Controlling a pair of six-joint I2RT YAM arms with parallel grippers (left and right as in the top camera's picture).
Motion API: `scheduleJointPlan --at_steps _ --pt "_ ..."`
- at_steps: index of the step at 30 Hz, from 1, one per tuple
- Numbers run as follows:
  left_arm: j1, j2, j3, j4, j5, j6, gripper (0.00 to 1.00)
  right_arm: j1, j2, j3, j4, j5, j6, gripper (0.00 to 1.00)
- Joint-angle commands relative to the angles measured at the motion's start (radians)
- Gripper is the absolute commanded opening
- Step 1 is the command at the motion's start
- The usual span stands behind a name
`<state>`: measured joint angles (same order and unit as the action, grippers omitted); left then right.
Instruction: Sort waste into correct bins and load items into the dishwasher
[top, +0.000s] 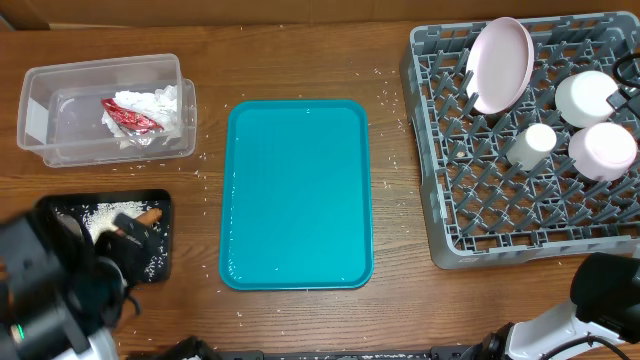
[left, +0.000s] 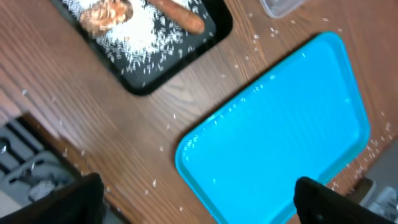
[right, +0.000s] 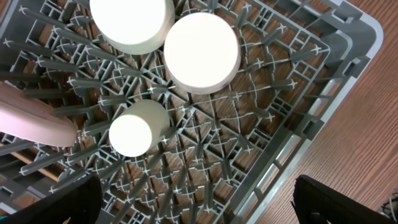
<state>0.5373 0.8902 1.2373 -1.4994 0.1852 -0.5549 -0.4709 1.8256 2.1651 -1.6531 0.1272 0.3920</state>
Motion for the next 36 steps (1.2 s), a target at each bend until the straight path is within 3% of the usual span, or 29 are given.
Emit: scheduleJointPlan --at_steps 1,29,32,36 --pt "0.006 -0.061 0.015 -0.042 0.022 -0.017 1.00 -0.002 -0.005 0.002 0.002 -0.002 0.005 1.00" --pt "-0.022 -0.094 0.011 -0.143 0.015 -0.029 1.00 -0.002 -0.005 0.002 0.002 -0.002 0.005 1.00" --pt "-0.102 -0.100 -0.014 -0.064 0.009 -0.028 1.00 -0.002 -0.005 0.002 0.003 -0.002 0.006 1.00" --pt "-0.272 -0.139 -0.109 0.195 -0.013 -0.026 1.00 -0.002 -0.005 0.002 0.003 -0.002 0.005 1.00"
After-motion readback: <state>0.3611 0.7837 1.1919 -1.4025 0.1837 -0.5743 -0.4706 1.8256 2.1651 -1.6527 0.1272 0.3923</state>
